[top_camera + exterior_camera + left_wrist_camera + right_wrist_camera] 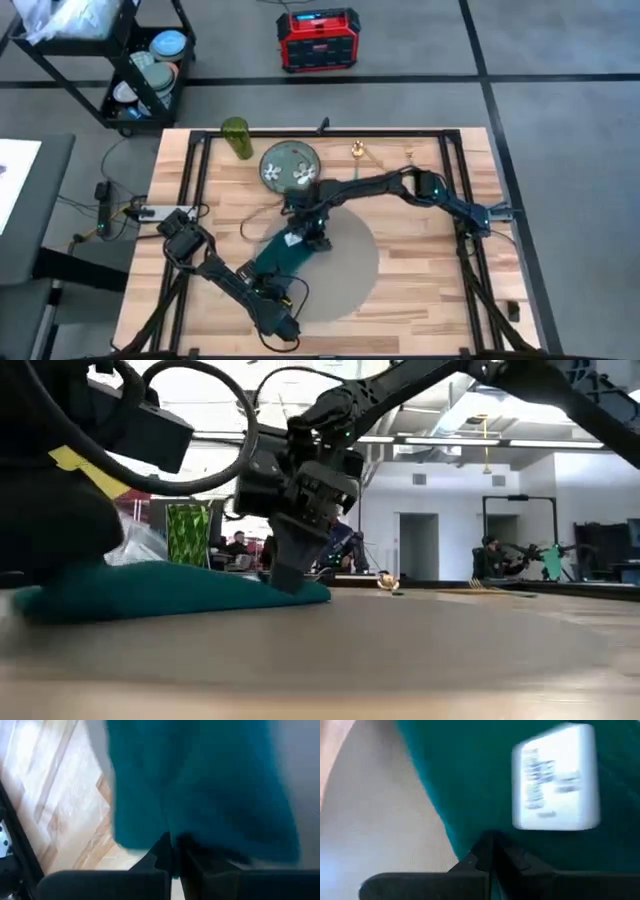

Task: Set table place
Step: Fold the green napkin

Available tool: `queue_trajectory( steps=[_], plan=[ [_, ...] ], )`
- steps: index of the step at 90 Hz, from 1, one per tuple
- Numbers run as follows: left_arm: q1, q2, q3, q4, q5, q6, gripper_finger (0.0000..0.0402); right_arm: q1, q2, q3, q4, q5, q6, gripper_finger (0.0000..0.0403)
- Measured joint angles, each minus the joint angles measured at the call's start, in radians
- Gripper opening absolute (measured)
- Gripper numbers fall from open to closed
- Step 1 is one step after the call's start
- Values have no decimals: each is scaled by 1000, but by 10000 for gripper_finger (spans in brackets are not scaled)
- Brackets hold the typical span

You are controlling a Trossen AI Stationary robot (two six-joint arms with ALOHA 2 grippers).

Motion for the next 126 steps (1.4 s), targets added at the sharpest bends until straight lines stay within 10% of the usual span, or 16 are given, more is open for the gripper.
queue_trajectory(
  steps=[59, 94, 105, 116, 126],
  plan=[
    [-7, -14, -100, -82, 129, 103, 0, 114, 2, -78, -59, -70, -30, 0],
    [-5, -34, -247, -83, 294, -110, 0, 109, 0, -127, -55, -123, -3, 0],
    [-4, -74, -267, -64, 431, -420, 0, 107, 1, -127, -70, -126, 6, 0],
    [-66, -173, -187, 37, 298, -859, 0, 100, -4, -128, -85, -133, -3, 0],
    [-77, -203, -63, -87, 322, -891, 0, 100, -4, -129, -82, -140, -7, 0]
  ],
)
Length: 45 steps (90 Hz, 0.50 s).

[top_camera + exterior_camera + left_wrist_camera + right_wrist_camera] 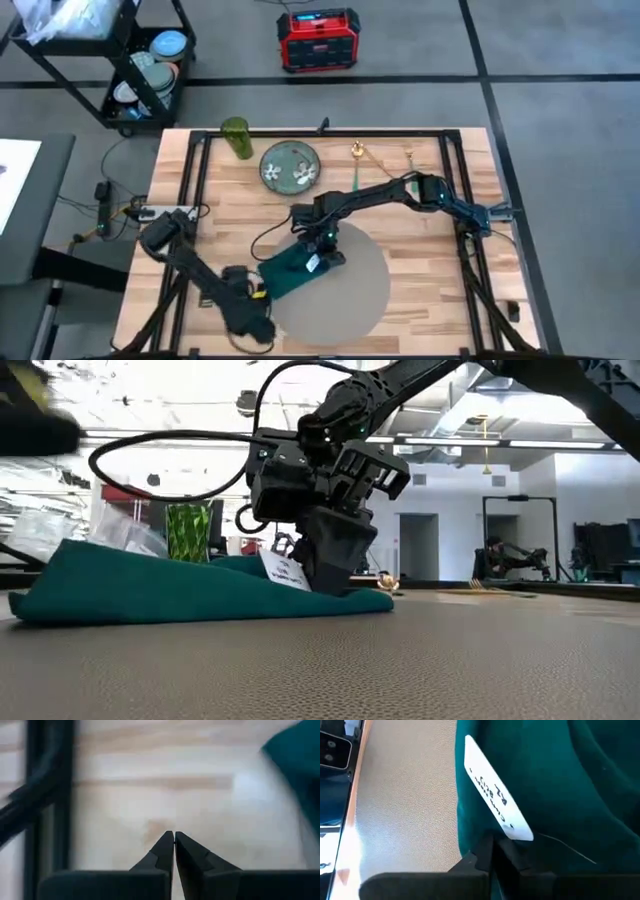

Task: Set table place
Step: Fold the green napkin

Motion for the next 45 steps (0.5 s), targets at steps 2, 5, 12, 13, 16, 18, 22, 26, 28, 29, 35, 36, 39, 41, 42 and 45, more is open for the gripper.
queue_trajectory(
  steps=[2, 5, 12, 13, 16, 18, 22, 26, 28, 29, 35, 36, 39, 41, 42, 45],
  plan=[
    [3, 0, 29, -7, -10, -2, 0, 0, 0, 0, 1, -6, 0, 0],
    [8, -5, 67, 1, -55, -3, 0, 0, 0, 0, 3, -16, 0, 0],
    [15, -19, 120, 60, -300, -6, 0, -1, 1, 0, 14, -44, 16, 0],
    [16, -19, 125, 85, -345, -6, 0, -1, 1, 0, 18, -49, 20, 0],
    [17, -19, 136, 183, -499, -3, 0, -2, 1, 2, 22, -66, 29, 0],
    [18, -17, 138, 261, -619, -1, 0, -2, 1, 8, 22, -74, 30, 0],
    [25, -9, 137, 359, -824, -2, 0, -7, 1, 24, 4, -80, 29, 0],
    [41, 3, 135, 409, -954, -20, 0, -14, -2, 40, -25, -79, 17, 0],
    [49, 5, 135, 428, -975, -38, 0, -16, -3, 47, -39, -78, 5, 0],
    [51, 6, 135, 438, -981, -47, 0, -17, -3, 50, -45, -78, -1, 0],
    [74, 19, 135, 481, -969, -60, 0, -34, -12, 63, -86, -69, -31, 0],
    [77, 21, 135, 490, -963, -60, 0, -38, -15, 63, -92, -66, -34, 0],
    [81, 29, 135, 505, -957, -60, 0, -53, -28, 63, -102, -62, -37, 0],
    [82, 36, 135, 512, -950, -60, 0, -65, -35, 63, -102, -62, -37, 0],
    [83, 41, 135, 515, -946, -60, 0, -72, -41, 63, -101, -63, -36, 0],
    [84, 52, 135, 522, -942, -66, 0, -88, -59, 65, -103, -63, -37, 0]
  ],
)
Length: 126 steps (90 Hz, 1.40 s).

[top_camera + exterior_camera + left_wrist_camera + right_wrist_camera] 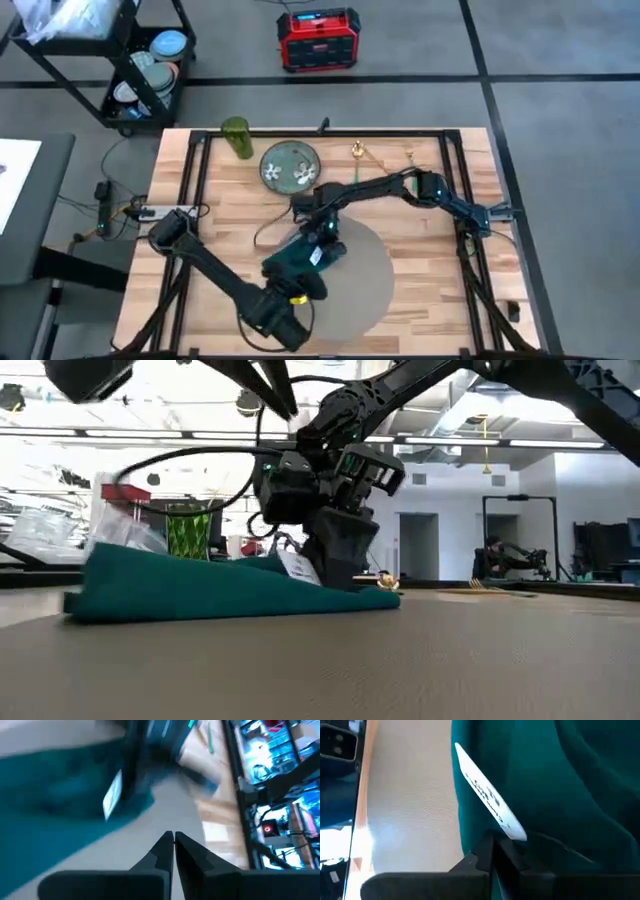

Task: Set table place
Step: Fold the green napkin

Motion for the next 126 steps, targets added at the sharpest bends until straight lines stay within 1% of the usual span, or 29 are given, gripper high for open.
queue_trajectory(
  steps=[5, 16, 35, 45, 49, 61, 66, 79, 86, 99, 114, 120, 126],
  plan=[
    [0, 24, 0, 8, 4, -2, 0, -28, -33, 1, -9, 4, 0, 0],
    [14, 69, -1, 6, 8, -2, 0, -69, -95, 2, -18, 62, 7, 0],
    [46, 119, -1, -1, 38, 1, 0, -101, -174, 3, -37, 67, 29, 0],
    [49, 132, -1, 3, 61, 7, 0, -112, -181, 4, -69, 68, 29, 0],
    [46, 132, -1, -10, 90, 9, 0, -111, -180, 4, -102, 67, 17, 0],
    [21, 131, -1, -71, 118, 14, 0, -95, -180, 3, -235, 47, -111, 0],
    [8, 130, -1, -76, 131, 14, 0, -90, -180, -6, -229, 32, -126, 0],
    [-26, 130, -1, -39, 159, 14, 0, -91, -178, -7, -142, -6, -123, 4],
    [-35, 130, -1, -37, 159, 14, 0, -82, -178, -7, -121, -6, -140, 20],
    [-32, 130, -1, -27, 159, 14, 0, -50, -166, -6, -45, -8, -147, 75],
    [-23, 130, -1, -35, 158, 20, 0, -32, -148, -5, 77, 109, -114, 130],
    [-23, 130, -1, -34, 157, 23, 0, -32, -144, -5, 83, 125, -91, 143],
    [-23, 130, -1, -33, 157, 23, 0, -35, -142, -6, 91, 143, -92, 148]
  ],
)
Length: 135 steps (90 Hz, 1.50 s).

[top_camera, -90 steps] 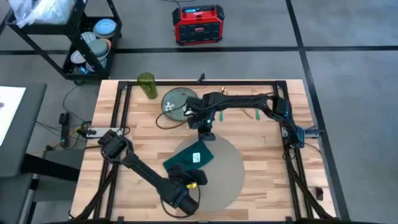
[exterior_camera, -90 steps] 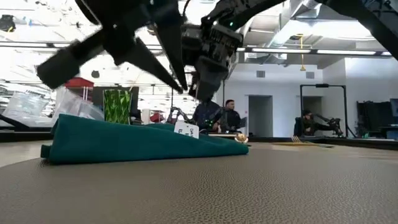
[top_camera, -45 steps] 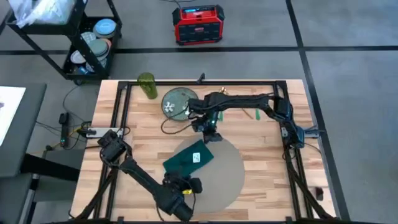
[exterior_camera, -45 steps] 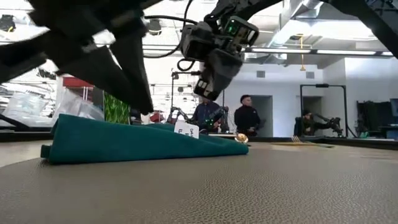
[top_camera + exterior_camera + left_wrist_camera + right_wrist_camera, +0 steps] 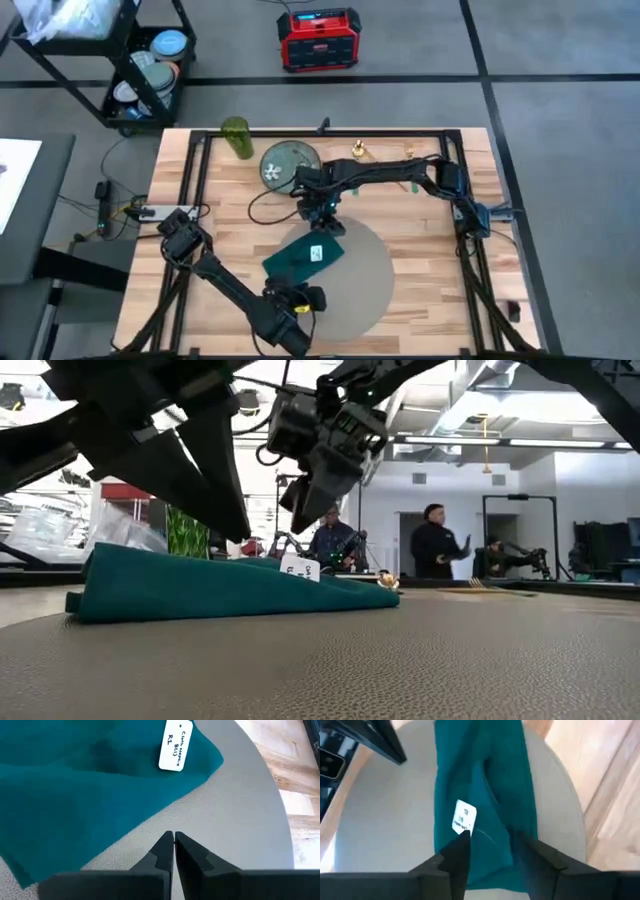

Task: Set table place
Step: Fold the green napkin

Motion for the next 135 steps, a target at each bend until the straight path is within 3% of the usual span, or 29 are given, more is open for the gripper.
queue_trajectory(
  steps=[22, 56, 116, 126, 135],
  plan=[
    [-2, 0, 0, -22, 0, 3, 0, -9, -2, -3, 6, 14, -36, 127],
    [-2, 0, 0, -30, 0, 3, 0, -6, -1, -141, 157, 14, -5, 123],
    [-2, -1, 1, -34, -1, 10, 0, 21, 74, -142, 168, -5, 47, 121],
    [-2, -1, 1, -33, -1, 11, 0, 21, 74, -142, 168, -4, 48, 106],
    [-2, -1, 1, -33, -1, 11, 0, 19, 74, -142, 160, -1, 51, 68]
  ],
)
